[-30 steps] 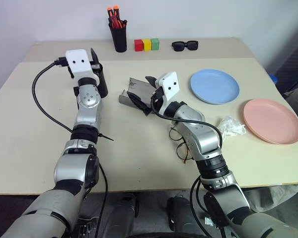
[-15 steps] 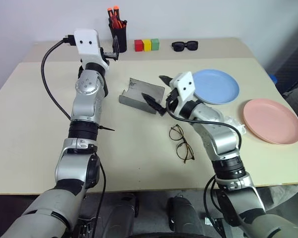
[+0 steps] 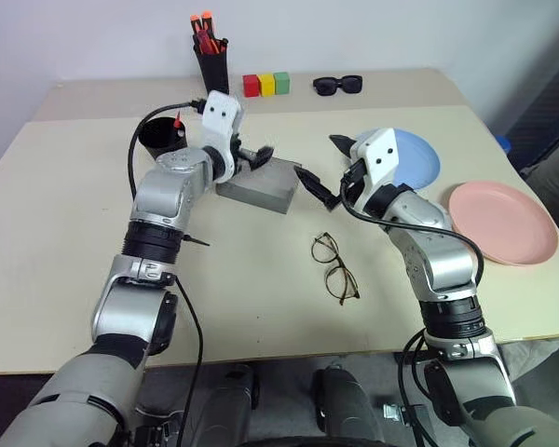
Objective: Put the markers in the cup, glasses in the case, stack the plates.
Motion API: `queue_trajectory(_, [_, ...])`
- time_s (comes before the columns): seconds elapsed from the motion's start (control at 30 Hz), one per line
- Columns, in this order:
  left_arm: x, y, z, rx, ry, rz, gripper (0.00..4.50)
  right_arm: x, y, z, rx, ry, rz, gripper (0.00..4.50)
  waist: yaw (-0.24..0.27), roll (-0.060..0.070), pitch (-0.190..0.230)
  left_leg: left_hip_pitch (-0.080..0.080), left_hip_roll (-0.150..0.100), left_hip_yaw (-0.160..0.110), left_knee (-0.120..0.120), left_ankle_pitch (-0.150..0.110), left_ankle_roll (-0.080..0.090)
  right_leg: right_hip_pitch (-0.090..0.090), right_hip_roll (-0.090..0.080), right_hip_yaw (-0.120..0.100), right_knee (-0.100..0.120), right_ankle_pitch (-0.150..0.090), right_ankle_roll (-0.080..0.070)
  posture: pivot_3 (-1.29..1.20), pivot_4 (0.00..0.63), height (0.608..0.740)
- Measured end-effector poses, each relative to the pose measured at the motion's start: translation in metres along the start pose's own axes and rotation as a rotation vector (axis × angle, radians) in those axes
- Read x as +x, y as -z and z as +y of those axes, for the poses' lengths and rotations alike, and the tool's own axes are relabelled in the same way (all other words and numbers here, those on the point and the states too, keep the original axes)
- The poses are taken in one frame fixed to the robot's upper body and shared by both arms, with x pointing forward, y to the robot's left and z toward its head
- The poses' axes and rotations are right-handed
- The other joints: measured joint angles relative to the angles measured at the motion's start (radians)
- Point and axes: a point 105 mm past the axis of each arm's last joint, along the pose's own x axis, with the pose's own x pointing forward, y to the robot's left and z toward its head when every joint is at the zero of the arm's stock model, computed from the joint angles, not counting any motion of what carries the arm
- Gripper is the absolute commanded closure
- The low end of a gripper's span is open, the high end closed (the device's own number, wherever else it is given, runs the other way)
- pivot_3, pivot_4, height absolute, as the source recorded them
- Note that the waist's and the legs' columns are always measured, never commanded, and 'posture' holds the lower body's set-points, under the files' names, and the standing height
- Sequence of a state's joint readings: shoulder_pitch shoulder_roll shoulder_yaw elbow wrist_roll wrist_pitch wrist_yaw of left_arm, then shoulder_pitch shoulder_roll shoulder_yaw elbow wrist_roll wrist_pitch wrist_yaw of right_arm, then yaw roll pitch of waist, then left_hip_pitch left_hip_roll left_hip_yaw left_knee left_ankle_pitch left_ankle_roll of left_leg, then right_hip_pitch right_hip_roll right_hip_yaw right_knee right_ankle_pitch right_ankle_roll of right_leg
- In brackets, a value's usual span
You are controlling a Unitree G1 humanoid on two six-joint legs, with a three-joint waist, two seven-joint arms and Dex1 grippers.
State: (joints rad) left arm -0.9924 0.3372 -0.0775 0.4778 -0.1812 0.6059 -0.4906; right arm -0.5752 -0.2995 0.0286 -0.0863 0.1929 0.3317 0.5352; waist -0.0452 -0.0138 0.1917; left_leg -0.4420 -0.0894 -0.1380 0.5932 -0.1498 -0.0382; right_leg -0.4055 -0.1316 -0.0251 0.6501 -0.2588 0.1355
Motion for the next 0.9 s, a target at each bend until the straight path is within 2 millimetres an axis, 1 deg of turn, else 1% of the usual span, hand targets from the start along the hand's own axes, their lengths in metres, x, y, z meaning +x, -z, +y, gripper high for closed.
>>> queue_trajectory(0.1, [-0.001, 0.024, 0.003, 0.055, 0.078, 0.131, 0.03, -0.004, 0.006, 0.001, 0.006, 0.003, 0.017, 0.0, 0.002, 0.0, 0.0, 0.0, 0.0, 0.0, 0.0, 0.0, 0.0, 0.0, 0.0, 0.0, 0.0, 0.0, 0.0, 0.0, 0.15, 0.74])
queue_trajectory(0.13, [0.0, 0.028, 0.002, 0.059, 0.102, 0.159, 0.03, -0.005, 0.007, 0.001, 0.008, 0.003, 0.021, 0.0, 0.002, 0.0, 0.0, 0.0, 0.0, 0.0, 0.0, 0.0, 0.0, 0.0, 0.0, 0.0, 0.0, 0.0, 0.0, 0.0, 0.15, 0.74])
queue_trajectory(0.2, [0.0, 0.029, 0.004, 0.061, 0.146, 0.2, 0.03, -0.005, 0.007, 0.002, 0.008, 0.0, 0.021, 0.0, 0.006, 0.0, 0.0, -0.001, 0.0, 0.0, 0.0, 0.0, 0.0, 0.0, 0.0, 0.0, 0.0, 0.0, 0.0, 0.0, 0.15, 0.74])
queue_trajectory(0.3, [-0.001, 0.024, 0.004, 0.1, 0.209, 0.224, 0.03, -0.006, 0.006, 0.001, -0.003, -0.005, 0.024, 0.0, 0.005, 0.0, 0.0, -0.001, 0.0, 0.0, 0.0, 0.0, 0.0, 0.0, 0.0, 0.0, -0.001, 0.0, 0.0, 0.0, 0.15, 0.74])
queue_trajectory(0.4, [-0.001, 0.026, 0.003, 0.134, 0.252, 0.252, 0.03, -0.011, 0.006, 0.002, -0.015, -0.033, 0.039, 0.0, 0.004, 0.0, 0.0, 0.0, 0.0, 0.0, 0.0, 0.0, 0.0, 0.0, 0.0, 0.0, -0.001, 0.0, 0.0, 0.0, 0.15, 0.74])
queue_trajectory(0.5, [-0.002, 0.035, 0.004, 0.155, 0.293, 0.3, 0.03, -0.026, 0.011, 0.012, -0.028, -0.144, 0.102, 0.0, 0.004, 0.0, 0.0, -0.001, 0.0, 0.0, 0.0, 0.0, 0.001, 0.0, 0.0, 0.0, -0.001, -0.001, 0.001, 0.0, 0.15, 0.74])
queue_trajectory(0.57, [-0.003, 0.041, 0.001, 0.164, 0.344, 0.324, 0.03, -0.04, 0.016, 0.021, -0.03, -0.229, 0.155, 0.0, 0.004, 0.0, 0.0, -0.001, 0.0, 0.0, 0.0, 0.0, 0.001, 0.0, 0.0, 0.0, -0.001, -0.001, 0.001, 0.0, 0.15, 0.74])
queue_trajectory(0.63, [-0.005, 0.045, 0.0, 0.177, 0.376, 0.341, 0.03, -0.05, 0.022, 0.028, -0.015, -0.279, 0.192, 0.0, 0.004, -0.001, 0.0, -0.001, 0.0, 0.0, 0.001, -0.001, 0.001, 0.001, -0.001, 0.0, 0.0, -0.001, 0.001, 0.0, 0.15, 0.74])
queue_trajectory(0.73, [-0.006, 0.048, -0.002, 0.204, 0.412, 0.361, 0.03, -0.056, 0.024, 0.032, -0.003, -0.306, 0.214, 0.0, 0.003, -0.001, 0.0, -0.001, 0.0, 0.0, 0.001, -0.001, 0.001, 0.001, -0.001, 0.0, 0.0, -0.001, 0.001, 0.0, 0.15, 0.74])
queue_trajectory(0.8, [-0.007, 0.05, -0.002, 0.218, 0.421, 0.373, 0.53, -0.058, 0.024, 0.032, -0.006, -0.31, 0.215, 0.0, 0.003, -0.001, 0.0, -0.001, 0.0, 0.0, 0.001, -0.001, 0.001, 0.001, -0.001, -0.001, 0.0, -0.001, 0.001, 0.0, 0.15, 0.74])
queue_trajectory(0.83, [-0.007, 0.052, -0.002, 0.223, 0.424, 0.379, 0.91, -0.058, 0.024, 0.033, -0.005, -0.309, 0.216, 0.0, 0.003, -0.001, 0.0, -0.001, 0.0, 0.0, 0.001, -0.001, 0.001, 0.001, -0.001, -0.001, 0.0, -0.001, 0.001, 0.0, 0.15, 0.74])
queue_trajectory(0.9, [-0.008, 0.057, 0.0, 0.231, 0.423, 0.396, 1.89, -0.06, 0.026, 0.033, 0.002, -0.306, 0.223, 0.0, 0.004, -0.001, 0.0, -0.001, 0.0, 0.0, 0.001, -0.001, 0.001, 0.001, -0.001, -0.001, 0.0, -0.001, 0.001, 0.0, 0.15, 0.74])
